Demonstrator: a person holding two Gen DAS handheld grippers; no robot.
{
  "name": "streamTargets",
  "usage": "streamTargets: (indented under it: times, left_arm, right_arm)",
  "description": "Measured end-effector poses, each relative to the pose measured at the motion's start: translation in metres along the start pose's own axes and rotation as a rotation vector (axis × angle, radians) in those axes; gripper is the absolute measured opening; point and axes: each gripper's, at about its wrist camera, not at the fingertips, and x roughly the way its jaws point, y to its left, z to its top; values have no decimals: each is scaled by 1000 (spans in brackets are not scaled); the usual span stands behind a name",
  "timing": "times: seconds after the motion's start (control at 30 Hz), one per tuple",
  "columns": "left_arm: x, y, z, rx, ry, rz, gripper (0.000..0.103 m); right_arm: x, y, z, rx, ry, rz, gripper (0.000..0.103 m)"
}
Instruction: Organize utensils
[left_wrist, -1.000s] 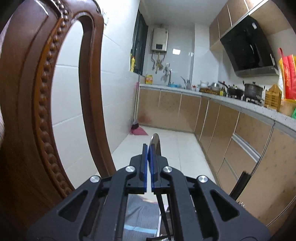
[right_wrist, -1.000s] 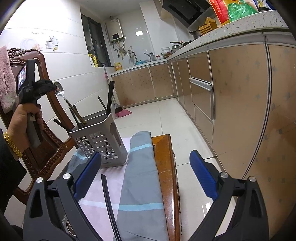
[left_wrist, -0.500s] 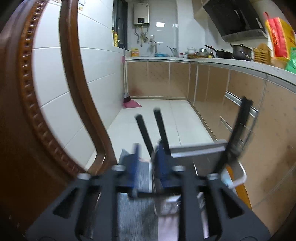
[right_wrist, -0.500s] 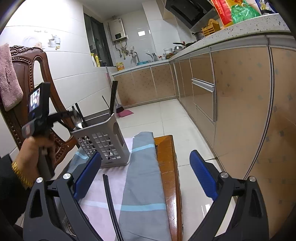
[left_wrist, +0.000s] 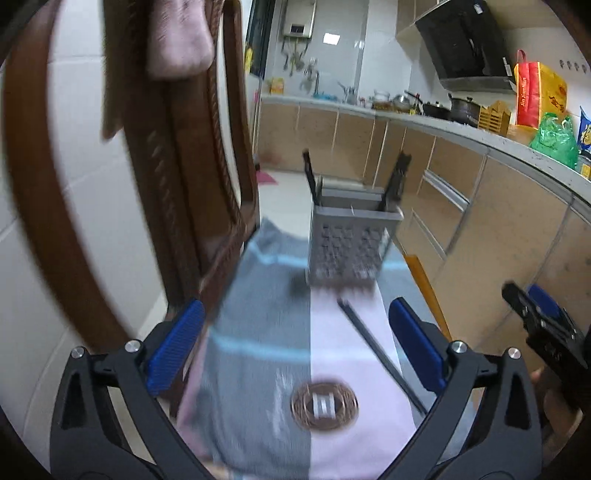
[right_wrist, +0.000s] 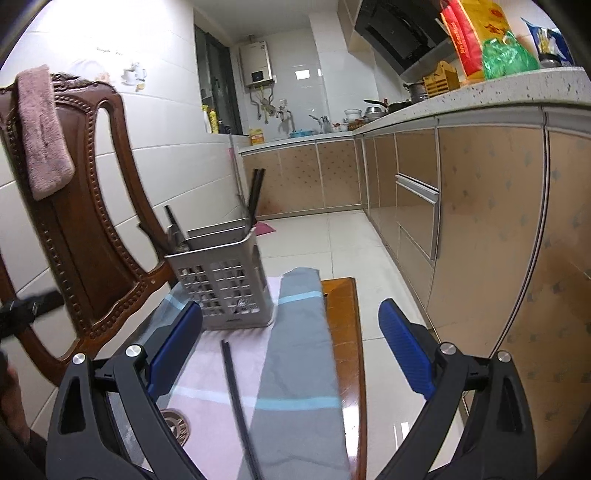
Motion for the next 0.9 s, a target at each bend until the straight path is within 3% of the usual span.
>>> streamTargets:
  times: [0.23,0.4,0.9]
  left_arm:
    - [-40,-8,-28,18,27,-19,99]
    - [-49,-12,-34,32,37,-29,99]
    - [-65,-14,-41,51,44,-57,99]
  right_arm:
    - [-59,37,-19,-62,53,9,94]
    - [-90,48,-24,-84,39,5,94]
    - [-109,58,-29,-106,22,-15,94]
